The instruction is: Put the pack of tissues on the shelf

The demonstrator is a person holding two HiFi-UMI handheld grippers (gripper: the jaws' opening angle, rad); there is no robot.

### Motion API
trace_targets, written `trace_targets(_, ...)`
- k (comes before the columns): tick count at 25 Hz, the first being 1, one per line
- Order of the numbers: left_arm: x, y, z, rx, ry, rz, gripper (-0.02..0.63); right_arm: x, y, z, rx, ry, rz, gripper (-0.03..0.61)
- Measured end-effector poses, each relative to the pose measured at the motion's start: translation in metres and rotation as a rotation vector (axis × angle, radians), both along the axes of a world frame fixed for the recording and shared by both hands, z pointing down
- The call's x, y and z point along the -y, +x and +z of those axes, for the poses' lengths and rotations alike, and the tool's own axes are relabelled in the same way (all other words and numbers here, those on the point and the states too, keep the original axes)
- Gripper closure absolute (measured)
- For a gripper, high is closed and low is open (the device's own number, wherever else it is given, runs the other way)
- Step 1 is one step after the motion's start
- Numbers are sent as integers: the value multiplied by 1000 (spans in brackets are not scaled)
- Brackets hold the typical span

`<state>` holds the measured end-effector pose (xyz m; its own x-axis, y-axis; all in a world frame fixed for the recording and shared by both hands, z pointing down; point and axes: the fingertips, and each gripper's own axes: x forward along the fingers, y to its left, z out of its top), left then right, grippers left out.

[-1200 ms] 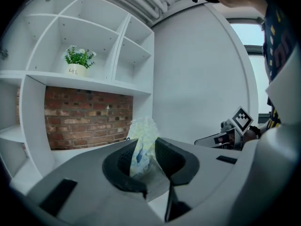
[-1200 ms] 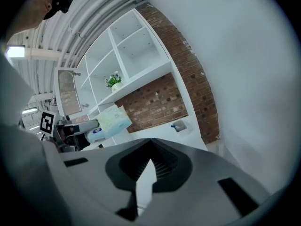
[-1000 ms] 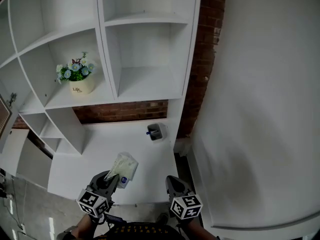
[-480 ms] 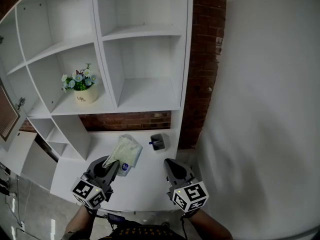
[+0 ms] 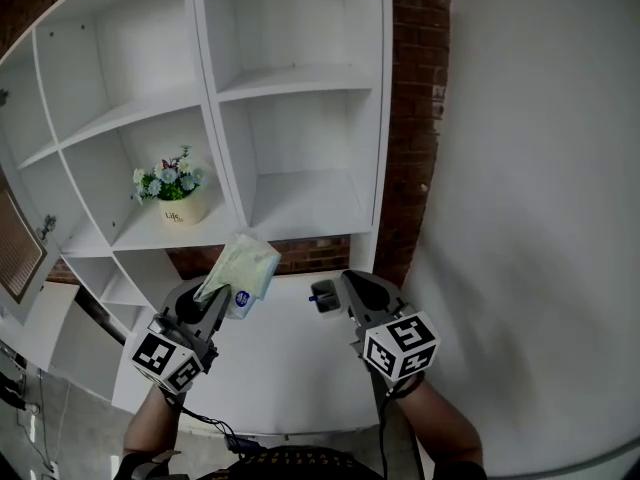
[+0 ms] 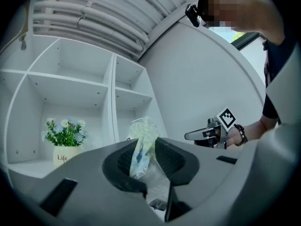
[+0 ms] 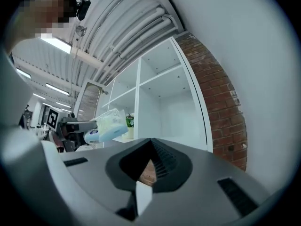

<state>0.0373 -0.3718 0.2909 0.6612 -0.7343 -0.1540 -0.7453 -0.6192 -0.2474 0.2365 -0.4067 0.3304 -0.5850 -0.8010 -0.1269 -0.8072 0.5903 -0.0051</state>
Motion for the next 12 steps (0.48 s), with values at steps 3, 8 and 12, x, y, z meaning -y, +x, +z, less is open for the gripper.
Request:
trace_targets(3,12,-9,-16,28,44,7,540,6,-12,-16,-65,32,19,588)
trace_targets(8,41,-2,-34,-7,87,14,538,26,-39,-34,-174,85,59,588)
trace_targets(12,58,12,-44,-24,82,30,538,37,-62,-42,-204,93,60,588)
